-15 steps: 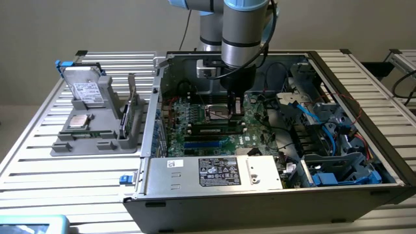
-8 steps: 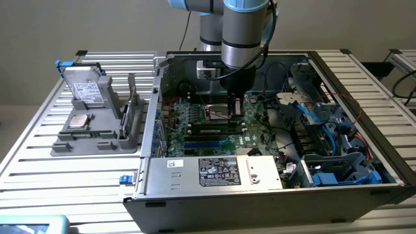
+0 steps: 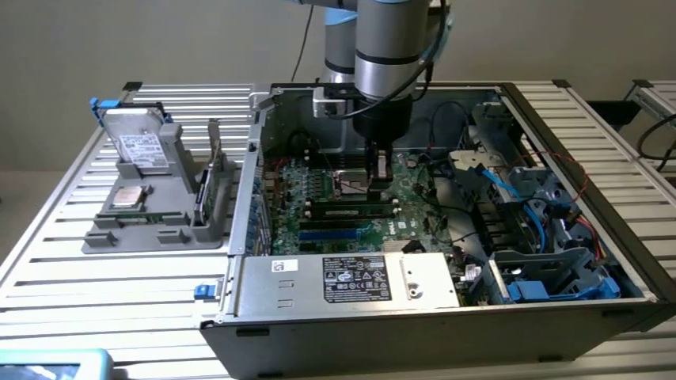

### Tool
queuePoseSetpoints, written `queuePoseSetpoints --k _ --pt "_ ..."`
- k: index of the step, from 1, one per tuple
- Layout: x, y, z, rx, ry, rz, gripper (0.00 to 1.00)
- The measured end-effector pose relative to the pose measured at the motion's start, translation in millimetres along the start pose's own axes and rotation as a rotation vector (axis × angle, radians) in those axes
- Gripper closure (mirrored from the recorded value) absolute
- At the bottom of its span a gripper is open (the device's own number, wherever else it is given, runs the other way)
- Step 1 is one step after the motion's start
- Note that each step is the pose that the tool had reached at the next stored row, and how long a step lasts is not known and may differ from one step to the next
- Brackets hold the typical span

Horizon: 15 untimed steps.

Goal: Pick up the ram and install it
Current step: 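Press down the ram until it locks into place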

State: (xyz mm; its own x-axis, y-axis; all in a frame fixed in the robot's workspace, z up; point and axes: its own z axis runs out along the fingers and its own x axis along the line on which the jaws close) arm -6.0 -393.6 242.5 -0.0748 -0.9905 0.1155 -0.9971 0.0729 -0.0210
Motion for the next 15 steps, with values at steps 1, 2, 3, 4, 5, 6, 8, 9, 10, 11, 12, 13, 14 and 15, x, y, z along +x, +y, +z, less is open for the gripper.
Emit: queuePoseSetpoints --k 1,2,3,4,5,6,8,9,10,11,12,13,14,15 --pt "0.3 2.9 0.0 0.0001 -0.0003 0.0 0.89" --pt "0.6 5.9 -0.2 0.0 -0.0002 0.0 0.89" --pt "0.9 8.9 -0.2 0.0 -0.0004 0.0 0.89" --pt "1.3 12.2 -0.3 -0.0001 -0.0004 0.0 0.89" --pt "1.6 15.3 -0.2 0.0 -0.0009 0.0 0.89" --pt "1.9 18.4 -0.3 -0.0001 -0.0012 0.0 0.89" --pt "2.7 23.6 -0.3 -0.0001 -0.0019 0.0 0.89" --pt "3.3 25.6 -0.2 -0.0002 -0.0021 0.0 0.89" --pt "3.8 27.2 -0.2 -0.0004 -0.0024 0.0 0.89" --pt "4.2 28.8 -0.2 -0.001 -0.0027 0.0 0.89" --pt "4.5 30.5 -0.2 -0.0018 -0.003 0.0 0.89" --pt "4.8 32.4 -0.2 -0.0027 -0.0032 0.001 0.89" --pt "5.1 34.3 -0.1 -0.0037 -0.0037 0.001 0.89" --pt "5.3 36.1 -0.1 -0.0048 -0.004 0.001 0.89"
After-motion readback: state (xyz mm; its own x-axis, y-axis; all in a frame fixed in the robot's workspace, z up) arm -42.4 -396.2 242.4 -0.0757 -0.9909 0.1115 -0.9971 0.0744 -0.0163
